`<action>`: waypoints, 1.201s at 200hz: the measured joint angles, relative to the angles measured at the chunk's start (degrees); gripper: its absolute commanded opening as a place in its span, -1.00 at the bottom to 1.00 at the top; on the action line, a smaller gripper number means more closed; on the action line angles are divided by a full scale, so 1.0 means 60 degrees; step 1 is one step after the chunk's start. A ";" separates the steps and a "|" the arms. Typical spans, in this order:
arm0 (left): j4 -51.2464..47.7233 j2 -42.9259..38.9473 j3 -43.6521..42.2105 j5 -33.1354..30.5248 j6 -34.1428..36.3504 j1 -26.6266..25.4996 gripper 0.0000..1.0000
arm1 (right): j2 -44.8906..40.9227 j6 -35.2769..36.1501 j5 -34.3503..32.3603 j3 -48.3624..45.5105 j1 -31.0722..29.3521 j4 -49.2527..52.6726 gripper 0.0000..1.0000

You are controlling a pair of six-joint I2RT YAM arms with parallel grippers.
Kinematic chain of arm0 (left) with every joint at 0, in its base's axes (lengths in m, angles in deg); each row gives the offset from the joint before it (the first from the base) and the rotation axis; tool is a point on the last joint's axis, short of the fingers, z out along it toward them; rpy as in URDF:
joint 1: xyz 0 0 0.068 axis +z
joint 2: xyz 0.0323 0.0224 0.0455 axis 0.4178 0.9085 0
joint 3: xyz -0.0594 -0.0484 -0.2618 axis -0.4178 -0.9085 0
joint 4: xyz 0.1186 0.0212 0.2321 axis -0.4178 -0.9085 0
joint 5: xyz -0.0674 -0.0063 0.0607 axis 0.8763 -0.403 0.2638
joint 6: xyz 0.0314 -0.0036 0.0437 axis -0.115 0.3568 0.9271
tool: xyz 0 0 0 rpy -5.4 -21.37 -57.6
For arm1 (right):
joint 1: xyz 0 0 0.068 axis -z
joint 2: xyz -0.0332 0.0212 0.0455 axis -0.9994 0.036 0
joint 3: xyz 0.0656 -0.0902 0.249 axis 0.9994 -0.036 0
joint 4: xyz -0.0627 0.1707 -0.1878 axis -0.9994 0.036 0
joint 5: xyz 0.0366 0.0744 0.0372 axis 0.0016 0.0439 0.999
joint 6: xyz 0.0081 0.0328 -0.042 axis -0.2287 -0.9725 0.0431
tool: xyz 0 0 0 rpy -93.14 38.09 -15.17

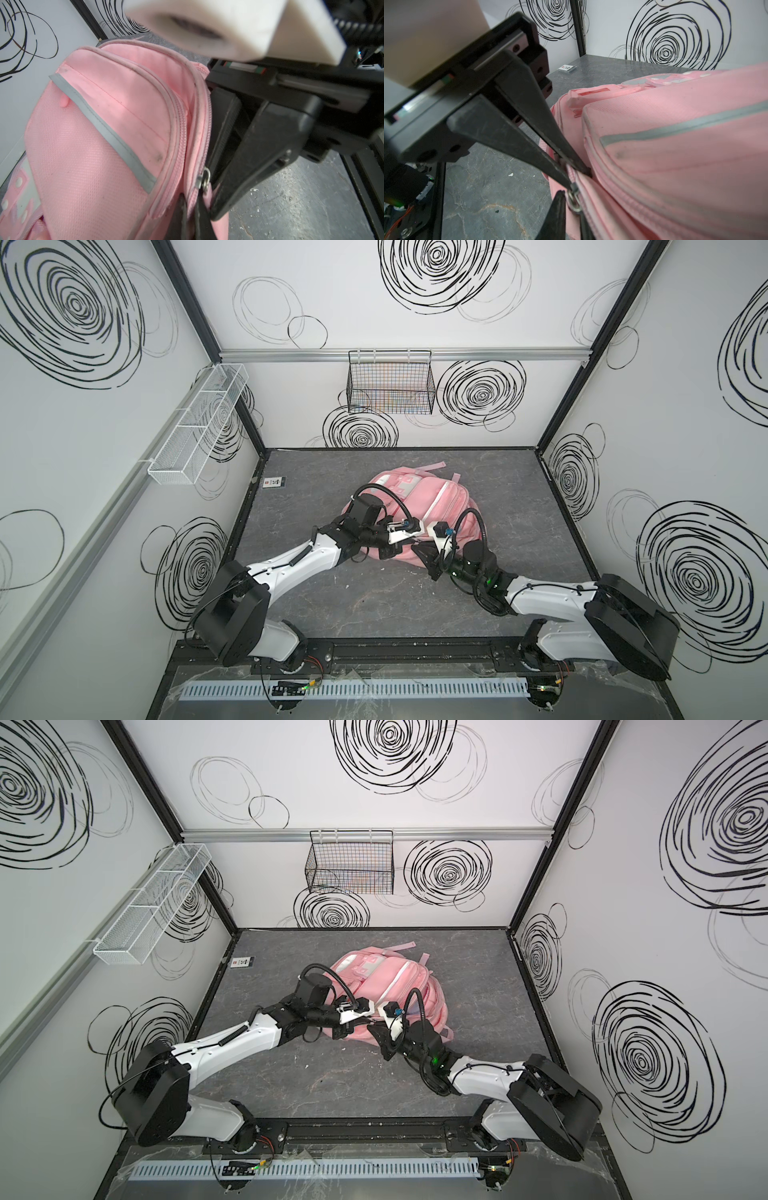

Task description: Pack the student bag

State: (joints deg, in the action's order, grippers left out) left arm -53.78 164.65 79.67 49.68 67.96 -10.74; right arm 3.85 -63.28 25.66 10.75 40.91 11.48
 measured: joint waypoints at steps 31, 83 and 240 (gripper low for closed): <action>0.0000 0.0000 0.0000 0.0004 -0.0051 0.0000 -1.00 | 0.0000 -0.0018 -0.0011 -0.0069 0.0004 -0.0135 -0.80; 0.0007 0.0000 0.0029 0.0015 -0.0113 0.0000 -1.00 | 0.0102 -0.0175 -0.0004 -0.0073 0.0007 -0.0361 -0.52; 0.0557 -0.0204 -0.0131 -0.0375 -0.0087 -0.0076 -1.00 | -0.1614 -0.1279 -0.0084 0.2011 0.0117 0.5697 -1.00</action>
State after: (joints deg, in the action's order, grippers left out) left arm -50.44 163.43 78.88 47.43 67.43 -11.20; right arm -5.84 -70.95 25.16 22.81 41.61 45.66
